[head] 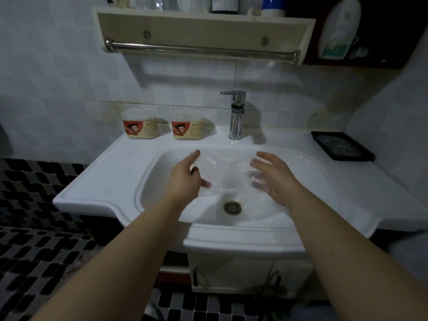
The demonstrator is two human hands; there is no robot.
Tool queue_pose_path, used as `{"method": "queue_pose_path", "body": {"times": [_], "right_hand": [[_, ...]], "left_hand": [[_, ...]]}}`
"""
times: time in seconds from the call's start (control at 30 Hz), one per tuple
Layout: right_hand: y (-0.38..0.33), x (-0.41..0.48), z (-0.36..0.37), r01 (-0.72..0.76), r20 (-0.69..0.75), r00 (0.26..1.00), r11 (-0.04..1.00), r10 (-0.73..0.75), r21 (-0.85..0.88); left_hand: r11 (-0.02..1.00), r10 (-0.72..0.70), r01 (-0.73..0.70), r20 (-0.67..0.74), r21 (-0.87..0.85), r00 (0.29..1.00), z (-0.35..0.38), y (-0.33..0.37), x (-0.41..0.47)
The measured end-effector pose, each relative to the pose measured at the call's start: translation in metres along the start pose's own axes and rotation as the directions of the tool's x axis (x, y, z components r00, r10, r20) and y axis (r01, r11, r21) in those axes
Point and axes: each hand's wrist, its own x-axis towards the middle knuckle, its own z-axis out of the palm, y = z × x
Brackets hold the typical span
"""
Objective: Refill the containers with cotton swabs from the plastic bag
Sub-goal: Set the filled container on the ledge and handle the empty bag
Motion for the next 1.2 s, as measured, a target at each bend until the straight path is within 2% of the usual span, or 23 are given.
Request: {"method": "queue_pose_path", "body": {"times": [0.07,0.13,0.23,0.3,0.43,0.5,0.63,0.77,0.83,0.9,0.97,1.03,1.1,1.2], "right_hand": [[0.002,-0.003,-0.001,-0.084,0.046,0.995,0.985,0.092,-0.153],[0.006,-0.002,-0.001,-0.061,0.05,0.996,0.972,0.074,-0.228],[0.01,0.003,-0.002,0.061,-0.081,0.992,0.931,-0.096,-0.36],[0.009,0.008,-0.005,0.127,-0.109,0.975,0.884,-0.195,-0.45],[0.011,0.008,-0.009,0.278,-0.035,0.932,0.775,-0.36,-0.568],[0.013,0.007,-0.007,0.38,0.037,0.891,0.7,-0.452,-0.605],[0.014,-0.001,0.006,0.519,0.215,0.828,0.56,-0.519,-0.646],[0.014,-0.007,0.016,0.582,0.369,0.805,0.498,-0.465,-0.643],[0.012,-0.01,0.02,0.587,0.403,0.805,0.483,-0.436,-0.65],[0.012,-0.009,0.02,0.546,0.373,0.832,0.495,-0.41,-0.675],[0.013,-0.004,0.017,0.493,0.273,0.862,0.577,-0.428,-0.651],[0.009,0.0,0.013,0.435,0.139,0.892,0.737,-0.43,-0.517],[0.004,0.001,0.009,0.381,0.063,0.921,0.856,-0.385,-0.348],[-0.001,0.001,0.005,0.33,0.024,0.943,0.929,-0.331,-0.165]], "left_hand": [[1.0,-0.003,0.002,-0.038,-0.019,0.999,-0.002,-0.002,0.002],[1.0,0.01,-0.01,-0.081,0.002,0.997,-0.003,-0.005,0.005],[1.0,-0.022,0.023,-0.111,0.014,0.994,-0.002,-0.009,0.011],[0.997,-0.039,0.045,-0.095,0.066,0.995,-0.002,-0.014,0.014],[0.924,-0.079,0.099,-0.069,0.369,0.994,-0.005,-0.023,0.018],[0.902,0.007,0.017,-0.054,0.432,0.998,-0.003,-0.023,0.017],[0.856,0.291,-0.299,0.085,0.421,0.953,0.006,-0.016,0.013],[0.831,0.384,-0.414,0.154,0.372,0.91,0.01,-0.013,0.012],[0.842,0.39,-0.408,0.125,0.353,0.912,0.01,-0.012,0.013],[0.901,0.332,-0.333,0.054,0.276,0.942,0.008,-0.011,0.014],[0.97,0.22,-0.218,-0.006,0.105,0.976,0.006,-0.01,0.014],[0.987,0.155,-0.156,-0.021,-0.04,0.988,0.005,-0.008,0.013],[0.983,0.132,-0.134,-0.023,-0.124,0.991,0.005,-0.006,0.011],[0.962,0.062,-0.06,0.0,-0.268,0.998,0.005,-0.001,0.011]]}}
